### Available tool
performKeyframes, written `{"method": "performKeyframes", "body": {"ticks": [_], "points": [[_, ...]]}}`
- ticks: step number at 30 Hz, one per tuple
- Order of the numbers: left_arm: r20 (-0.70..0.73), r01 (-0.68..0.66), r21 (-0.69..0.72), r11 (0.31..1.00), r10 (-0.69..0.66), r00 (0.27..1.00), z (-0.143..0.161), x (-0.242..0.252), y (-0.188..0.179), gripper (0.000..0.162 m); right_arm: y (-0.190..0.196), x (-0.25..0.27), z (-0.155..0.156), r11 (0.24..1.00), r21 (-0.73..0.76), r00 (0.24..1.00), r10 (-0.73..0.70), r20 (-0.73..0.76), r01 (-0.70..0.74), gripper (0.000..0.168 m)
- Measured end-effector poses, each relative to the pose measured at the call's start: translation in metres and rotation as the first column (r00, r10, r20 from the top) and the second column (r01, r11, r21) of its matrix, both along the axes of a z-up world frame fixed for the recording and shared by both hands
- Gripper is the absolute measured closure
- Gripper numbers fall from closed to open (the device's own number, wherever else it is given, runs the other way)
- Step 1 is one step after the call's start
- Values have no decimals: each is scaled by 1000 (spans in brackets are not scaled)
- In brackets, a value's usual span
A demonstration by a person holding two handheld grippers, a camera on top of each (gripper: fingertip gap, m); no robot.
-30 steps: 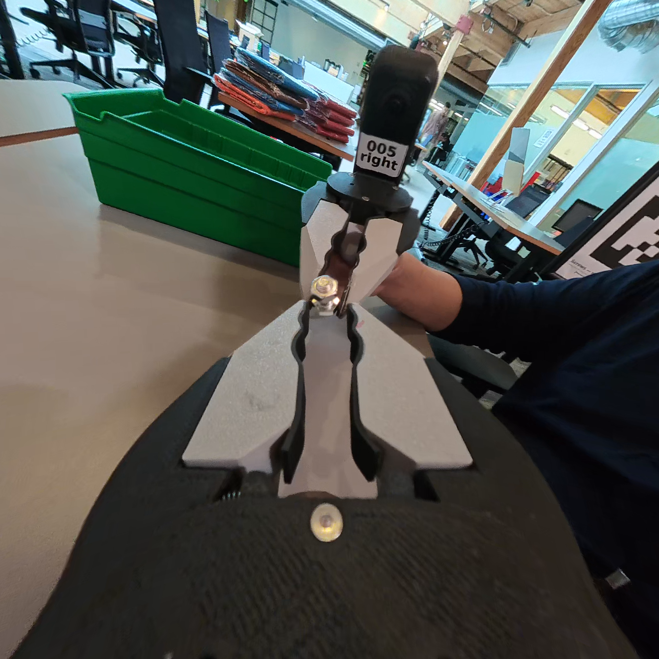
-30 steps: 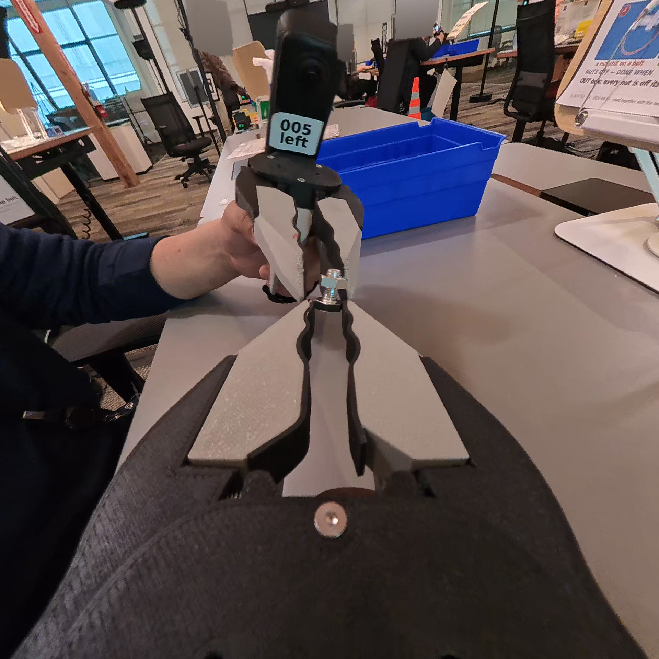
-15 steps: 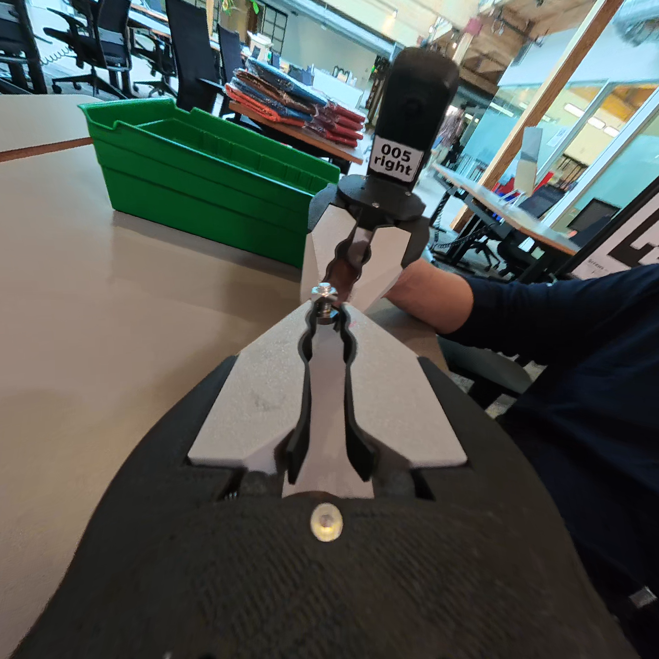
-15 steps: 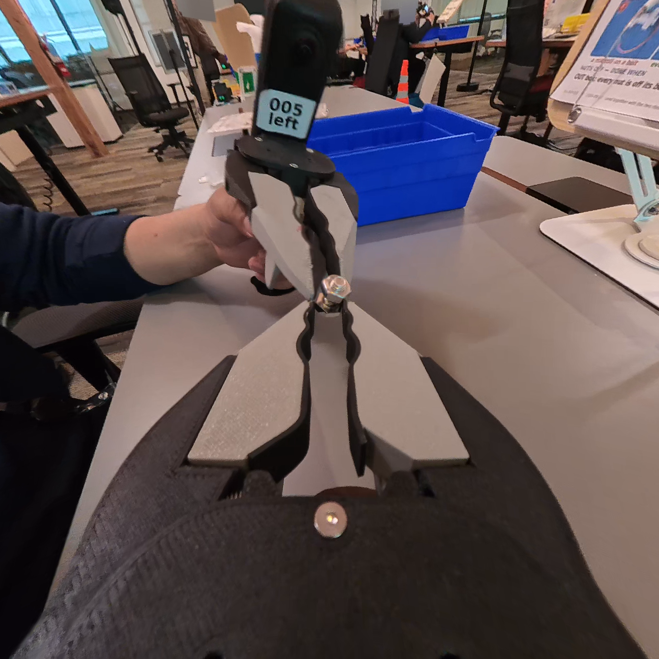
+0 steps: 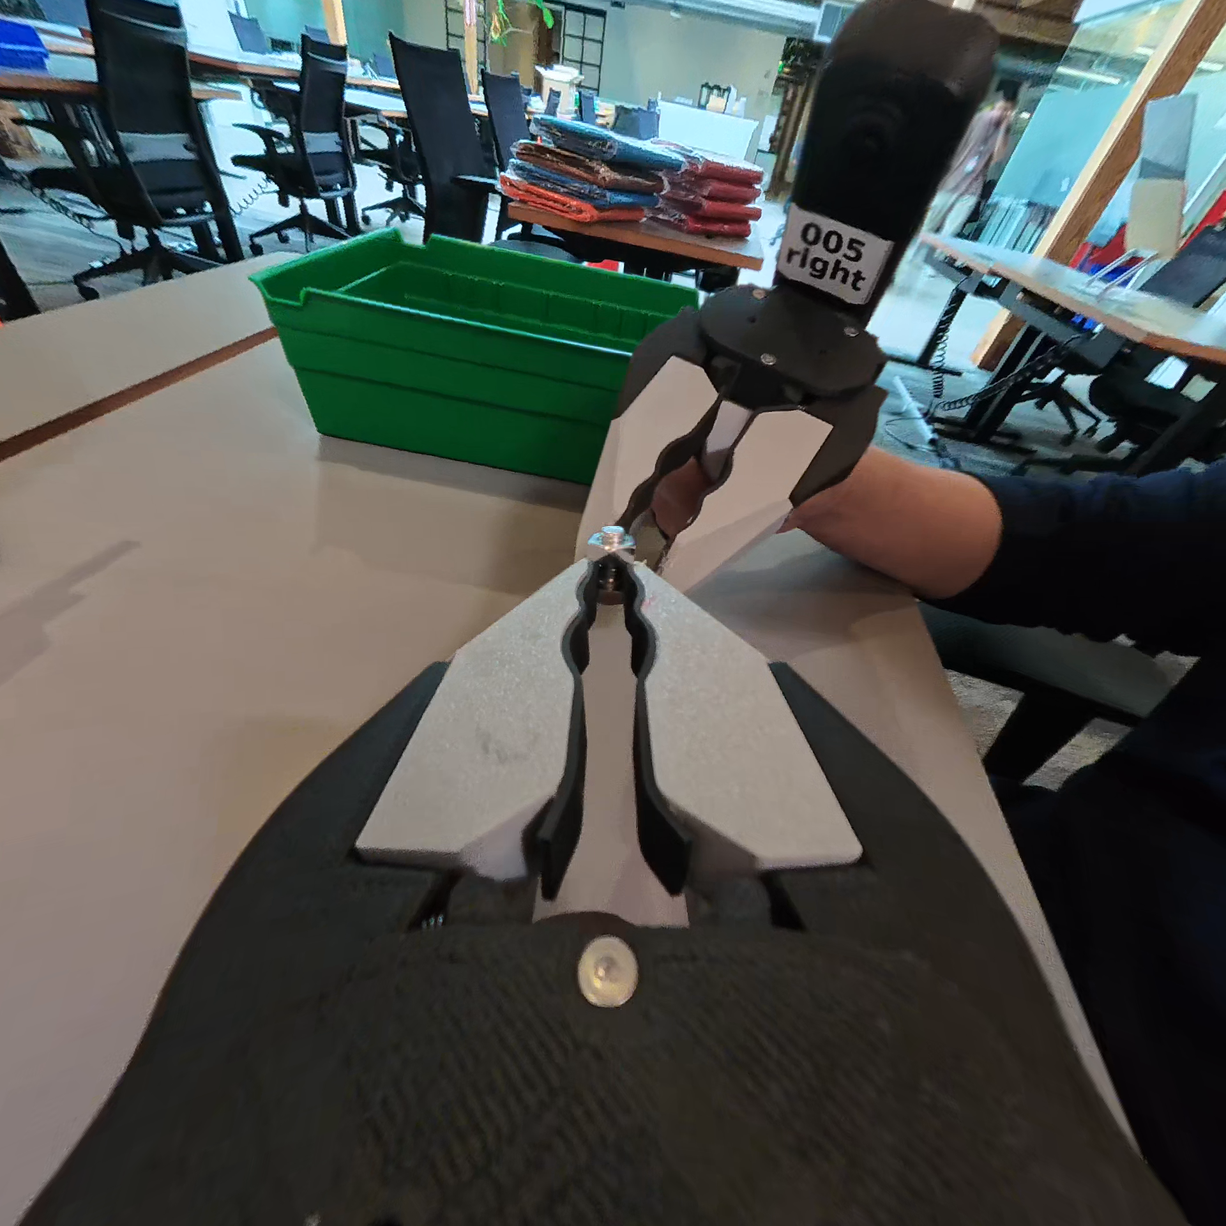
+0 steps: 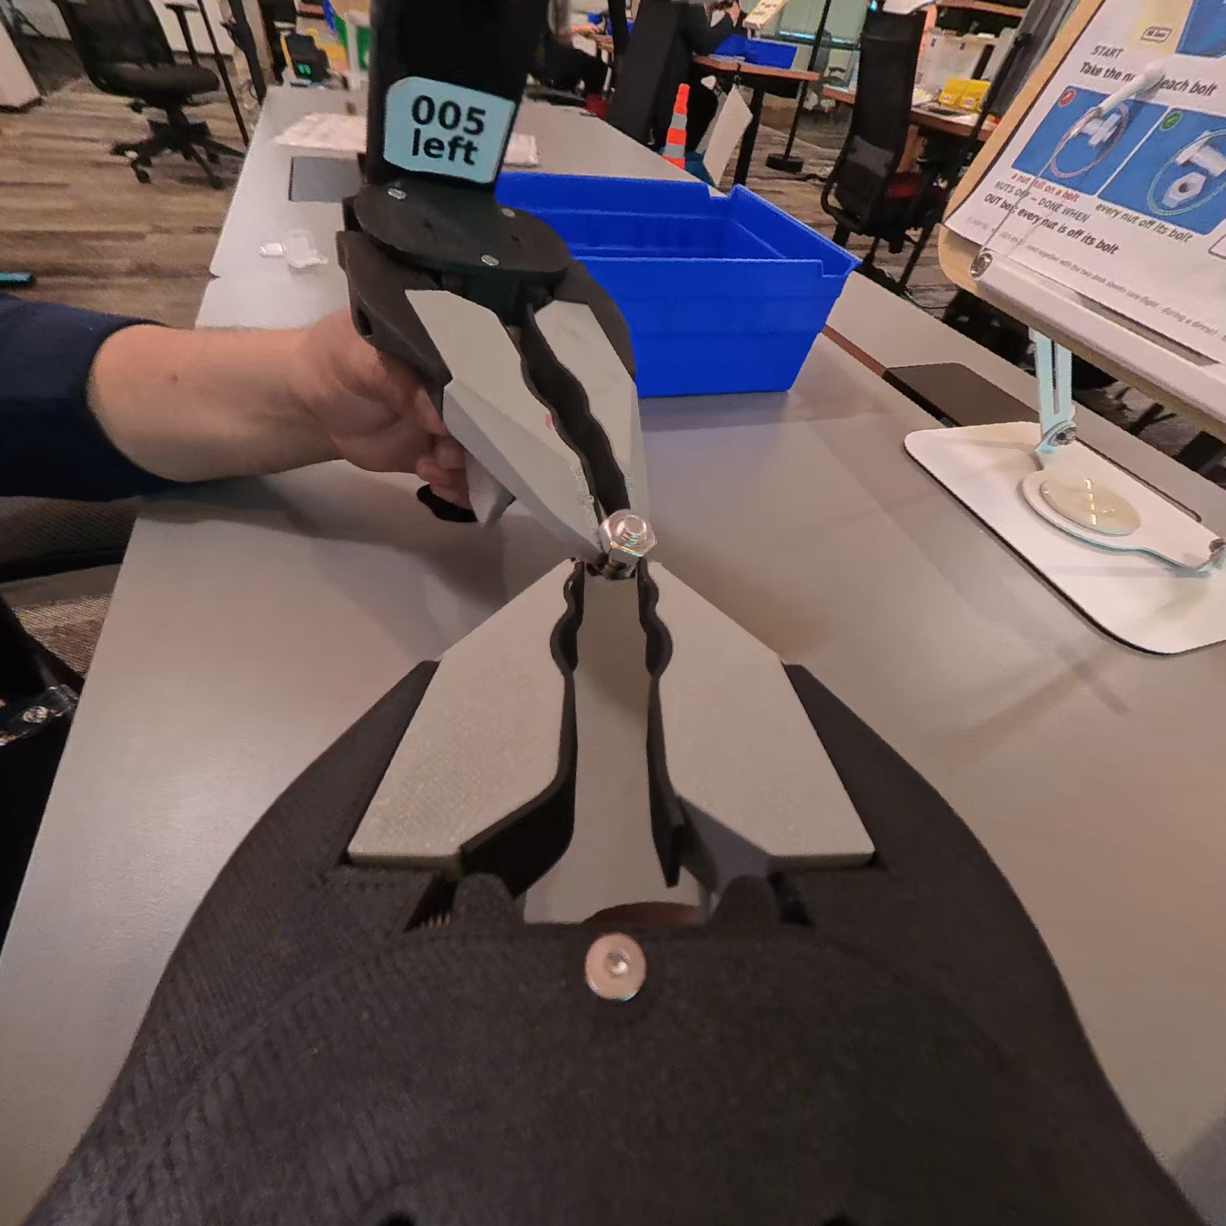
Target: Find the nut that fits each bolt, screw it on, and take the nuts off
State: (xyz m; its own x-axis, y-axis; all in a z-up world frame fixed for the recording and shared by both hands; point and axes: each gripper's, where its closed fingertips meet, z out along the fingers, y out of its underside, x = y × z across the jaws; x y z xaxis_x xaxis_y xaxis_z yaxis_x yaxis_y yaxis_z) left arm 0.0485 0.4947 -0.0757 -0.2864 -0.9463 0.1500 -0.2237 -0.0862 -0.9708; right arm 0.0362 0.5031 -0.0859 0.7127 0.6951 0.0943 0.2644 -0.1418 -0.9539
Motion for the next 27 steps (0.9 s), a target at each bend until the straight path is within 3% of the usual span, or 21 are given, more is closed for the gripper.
{"method": "performKeyframes", "body": {"ticks": [10, 16, 27], "points": [[68, 58, -99, 993, -51, 996, 20, -11, 0, 157, -7, 8, 27, 998, -11, 971, 54, -234, -58, 149], [41, 92, -67, 993, -90, 995, 14, -10, -10, 157, -13, 6, 42, 991, -22, 915, 113, -387, -131, 150], [47, 132, -80, 988, -129, 991, 15, -9, -19, 157, -17, -7, 33, 981, -43, 920, 160, -357, -187, 157]]}}
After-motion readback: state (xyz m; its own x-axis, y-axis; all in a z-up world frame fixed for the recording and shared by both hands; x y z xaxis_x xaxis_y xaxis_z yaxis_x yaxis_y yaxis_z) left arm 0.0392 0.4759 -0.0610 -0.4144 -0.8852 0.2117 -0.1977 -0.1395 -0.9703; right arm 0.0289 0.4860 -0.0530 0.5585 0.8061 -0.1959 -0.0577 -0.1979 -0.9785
